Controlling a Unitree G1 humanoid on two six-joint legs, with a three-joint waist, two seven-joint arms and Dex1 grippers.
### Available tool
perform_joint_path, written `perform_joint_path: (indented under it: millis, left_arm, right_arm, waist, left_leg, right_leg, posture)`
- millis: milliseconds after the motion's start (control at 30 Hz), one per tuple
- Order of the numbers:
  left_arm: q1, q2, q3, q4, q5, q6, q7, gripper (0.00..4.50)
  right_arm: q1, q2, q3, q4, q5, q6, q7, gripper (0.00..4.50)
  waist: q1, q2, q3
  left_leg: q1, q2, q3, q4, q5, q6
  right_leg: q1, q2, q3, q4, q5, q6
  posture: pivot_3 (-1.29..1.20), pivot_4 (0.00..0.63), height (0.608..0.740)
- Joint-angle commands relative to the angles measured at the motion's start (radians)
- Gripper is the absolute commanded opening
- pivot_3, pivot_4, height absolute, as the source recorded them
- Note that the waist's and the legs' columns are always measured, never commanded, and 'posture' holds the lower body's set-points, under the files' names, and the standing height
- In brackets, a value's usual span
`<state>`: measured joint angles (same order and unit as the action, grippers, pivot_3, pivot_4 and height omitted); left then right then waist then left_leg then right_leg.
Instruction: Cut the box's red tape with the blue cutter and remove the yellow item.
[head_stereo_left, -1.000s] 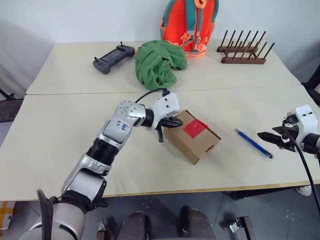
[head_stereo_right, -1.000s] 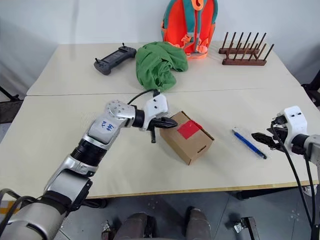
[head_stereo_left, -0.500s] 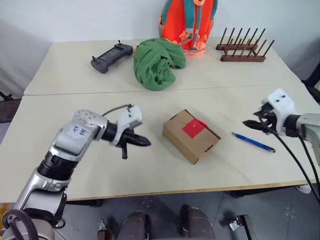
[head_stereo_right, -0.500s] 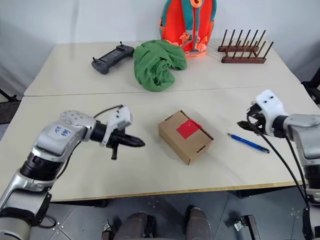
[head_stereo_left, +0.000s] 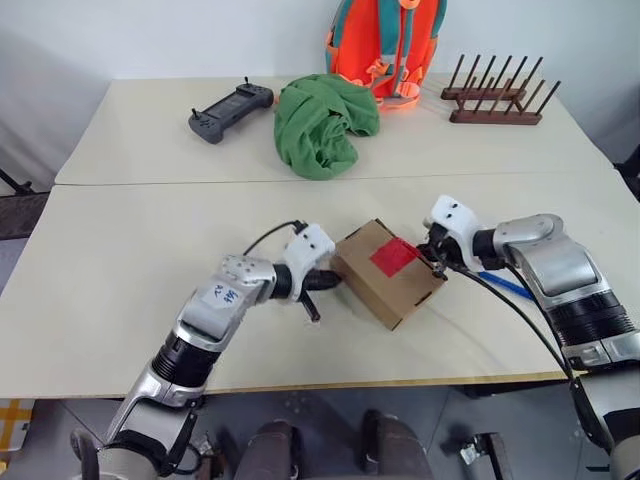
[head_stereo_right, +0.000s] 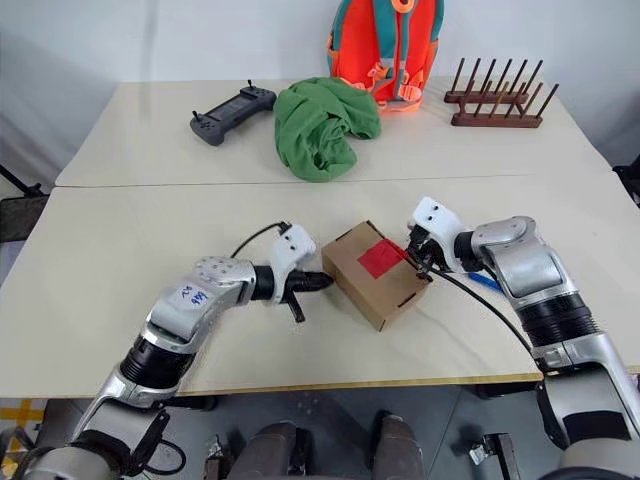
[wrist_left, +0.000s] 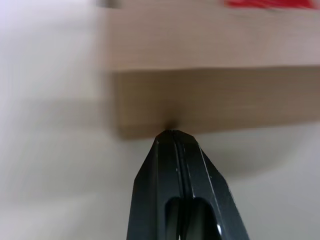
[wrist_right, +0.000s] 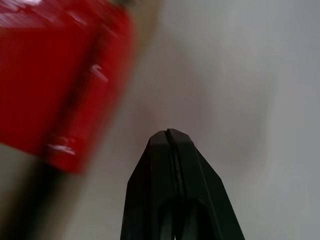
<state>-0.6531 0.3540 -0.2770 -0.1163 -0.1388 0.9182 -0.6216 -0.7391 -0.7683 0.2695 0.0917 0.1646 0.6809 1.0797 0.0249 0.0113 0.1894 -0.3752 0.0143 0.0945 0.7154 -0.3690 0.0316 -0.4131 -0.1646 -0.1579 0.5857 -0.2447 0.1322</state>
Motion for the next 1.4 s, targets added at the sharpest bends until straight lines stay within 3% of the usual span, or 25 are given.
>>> perform_joint_path:
  millis: [33, 200, 400, 667, 800, 900, 1100, 1400]
  left_arm:
    - [-0.023, -0.001, 0.023, -0.002, -0.002, -0.032, 0.008, 0.00]
    - [-0.026, 0.036, 0.028, 0.001, -0.007, -0.036, -0.016, 0.00]
    - [-0.039, 0.076, 0.017, 0.004, -0.012, -0.036, -0.049, 0.00]
    - [-0.060, 0.144, 0.100, 0.028, -0.024, -0.069, -0.079, 0.00]
    - [-0.085, 0.154, 0.191, 0.011, -0.121, -0.048, -0.136, 0.00]
    - [-0.111, 0.128, 0.232, -0.016, -0.221, -0.007, -0.182, 0.00]
    - [-0.173, 0.095, 0.126, 0.041, -0.208, -0.047, -0.227, 0.00]
    - [-0.231, 0.135, -0.077, 0.177, -0.071, -0.210, -0.330, 0.00]
  right_arm:
    - [0.020, -0.001, -0.011, -0.160, 0.048, 0.097, 0.015, 0.01]
    - [0.027, 0.040, -0.006, -0.240, 0.061, 0.185, -0.032, 0.01]
    - [0.024, 0.088, 0.019, -0.196, 0.010, 0.187, -0.111, 0.01]
    - [0.007, -0.004, -0.051, -0.091, -0.085, 0.130, -0.223, 0.01]
    - [0.009, -0.077, -0.136, -0.190, -0.020, 0.207, -0.181, 1.26]
    - [-0.018, -0.046, -0.214, -0.254, 0.038, 0.292, -0.216, 2.23]
    - [-0.041, 0.060, -0.238, -0.297, 0.096, 0.370, -0.288, 4.40]
    - [0.028, 0.118, -0.172, -0.246, 0.081, 0.318, -0.345, 4.46]
  waist:
    - [-0.001, 0.000, 0.000]
    - [-0.003, 0.000, 0.000]
    - [-0.002, 0.000, 0.000]
    - [-0.004, 0.000, 0.000]
    - [-0.005, 0.000, 0.000]
    - [-0.004, 0.000, 0.000]
    - [-0.002, 0.000, 0.000]
    - [-0.004, 0.000, 0.000]
  left_leg:
    - [0.000, 0.000, 0.000, 0.000, 0.000, 0.000]
    - [0.000, 0.000, 0.000, 0.000, 0.000, 0.000]
    - [0.000, 0.000, 0.000, 0.000, 0.000, 0.000]
    - [0.000, 0.000, 0.001, 0.000, 0.000, 0.000]
    - [0.000, 0.000, 0.001, -0.001, 0.000, 0.000]
    - [0.000, 0.000, 0.001, -0.001, 0.000, 0.000]
    - [0.000, 0.000, 0.001, 0.000, 0.000, -0.001]
    - [0.000, 0.000, 0.002, -0.001, 0.000, -0.001]
  right_leg:
    - [0.000, 0.000, 0.000, 0.000, 0.000, 0.000]
    - [0.000, 0.000, 0.000, 0.000, 0.000, 0.000]
    - [0.000, 0.000, 0.000, 0.000, 0.000, 0.000]
    - [0.000, 0.000, 0.000, 0.000, 0.000, 0.000]
    - [-0.001, 0.000, 0.000, 0.000, 0.000, 0.000]
    - [-0.001, 0.000, 0.000, 0.000, 0.000, 0.000]
    - [0.000, 0.000, 0.000, 0.001, 0.000, 0.000]
    - [-0.001, 0.001, 0.000, 0.000, 0.000, 0.000]
  posture:
    - [0.00, 0.150, 0.740]
    - [0.00, 0.150, 0.740]
    - [0.00, 0.150, 0.740]
    - [0.00, 0.150, 0.740]
    - [0.00, 0.150, 0.740]
    - [0.00, 0.150, 0.740]
    - [0.00, 0.150, 0.740]
    - [0.00, 0.150, 0.740]
